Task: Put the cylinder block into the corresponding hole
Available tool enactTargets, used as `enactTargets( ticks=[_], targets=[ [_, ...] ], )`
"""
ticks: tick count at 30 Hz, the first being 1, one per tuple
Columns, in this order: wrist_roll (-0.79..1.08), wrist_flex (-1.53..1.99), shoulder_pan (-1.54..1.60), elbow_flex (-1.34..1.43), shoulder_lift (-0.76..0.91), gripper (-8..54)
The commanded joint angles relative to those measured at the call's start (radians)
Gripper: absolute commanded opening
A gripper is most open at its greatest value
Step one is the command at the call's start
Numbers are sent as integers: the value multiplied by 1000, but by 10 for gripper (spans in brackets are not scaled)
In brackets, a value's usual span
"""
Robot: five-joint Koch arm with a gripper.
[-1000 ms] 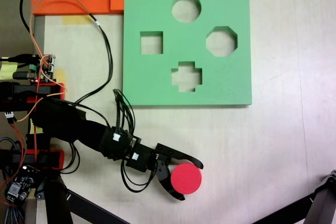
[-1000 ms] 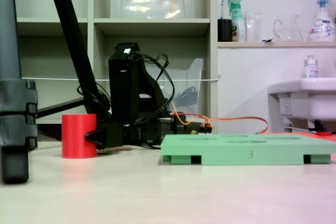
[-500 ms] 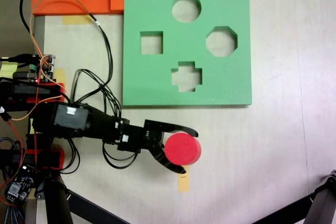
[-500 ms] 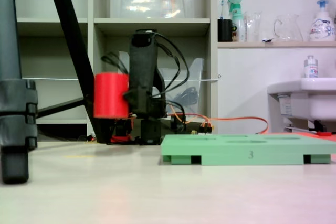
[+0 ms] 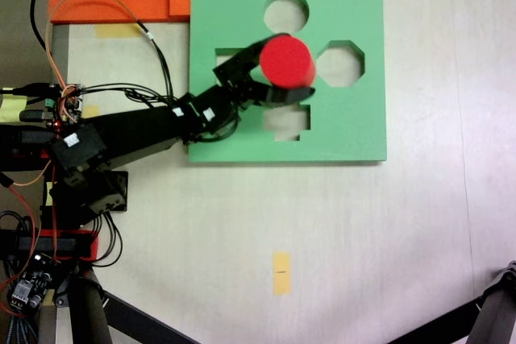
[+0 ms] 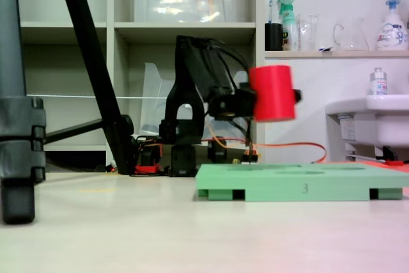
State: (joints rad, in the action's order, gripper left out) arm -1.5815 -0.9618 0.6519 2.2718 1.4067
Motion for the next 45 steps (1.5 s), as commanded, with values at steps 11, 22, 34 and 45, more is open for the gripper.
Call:
enactTargets(
  ticks=[11, 22, 34, 45],
  targets=[
    [-21, -77, 207, -233, -276, 223],
    [-35, -72, 201, -376, -408, 223],
    [-37, -64, 192, -445, -486, 223],
    [-48, -66, 204, -471, -534, 224]
  ],
)
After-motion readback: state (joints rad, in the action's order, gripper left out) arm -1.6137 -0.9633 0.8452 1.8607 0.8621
